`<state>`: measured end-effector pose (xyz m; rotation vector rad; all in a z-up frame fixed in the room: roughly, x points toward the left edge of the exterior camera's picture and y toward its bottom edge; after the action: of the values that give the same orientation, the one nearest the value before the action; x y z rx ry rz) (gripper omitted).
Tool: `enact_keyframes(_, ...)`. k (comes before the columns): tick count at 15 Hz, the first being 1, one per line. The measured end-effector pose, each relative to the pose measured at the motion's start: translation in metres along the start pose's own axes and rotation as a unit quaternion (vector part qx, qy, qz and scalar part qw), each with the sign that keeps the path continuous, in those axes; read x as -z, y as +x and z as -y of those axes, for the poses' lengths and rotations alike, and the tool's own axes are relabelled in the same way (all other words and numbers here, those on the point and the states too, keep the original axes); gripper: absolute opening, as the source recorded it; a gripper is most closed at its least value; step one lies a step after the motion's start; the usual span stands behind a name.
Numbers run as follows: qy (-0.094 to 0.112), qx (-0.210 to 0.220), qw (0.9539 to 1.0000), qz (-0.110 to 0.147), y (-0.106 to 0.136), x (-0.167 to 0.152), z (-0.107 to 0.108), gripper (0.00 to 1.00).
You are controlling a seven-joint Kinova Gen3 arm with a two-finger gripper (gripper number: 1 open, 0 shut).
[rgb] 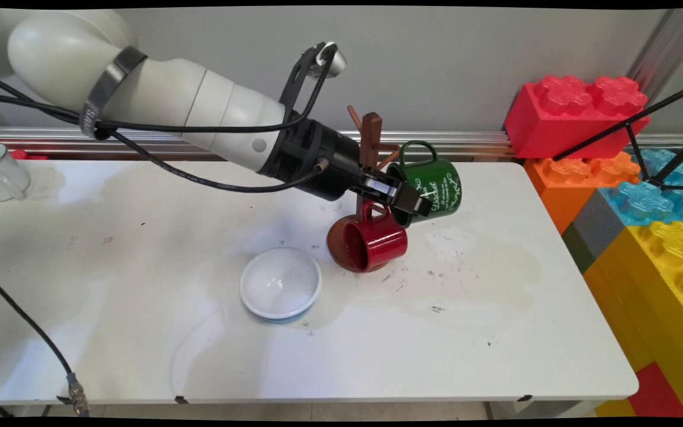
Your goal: Place the picked object on the table
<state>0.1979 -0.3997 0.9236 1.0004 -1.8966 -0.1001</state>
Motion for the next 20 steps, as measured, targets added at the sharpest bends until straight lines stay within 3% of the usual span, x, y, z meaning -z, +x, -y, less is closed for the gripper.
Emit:
enact_keyframes(4,-0.001,-0.012,0.9999,0.009,0.000,0.007,-0.008,0.00)
enact_keyframes(12,0.023,-0.070,0.9947,0.071,0.001,0.047,-0.011,0.00)
enact_keyframes(16,0.034,-0.093,0.9890,0.110,0.001,0.074,-0.011,0.00)
enact_keyframes(20,0.058,-0.125,0.9779,0.157,0.006,0.103,-0.003,0.00)
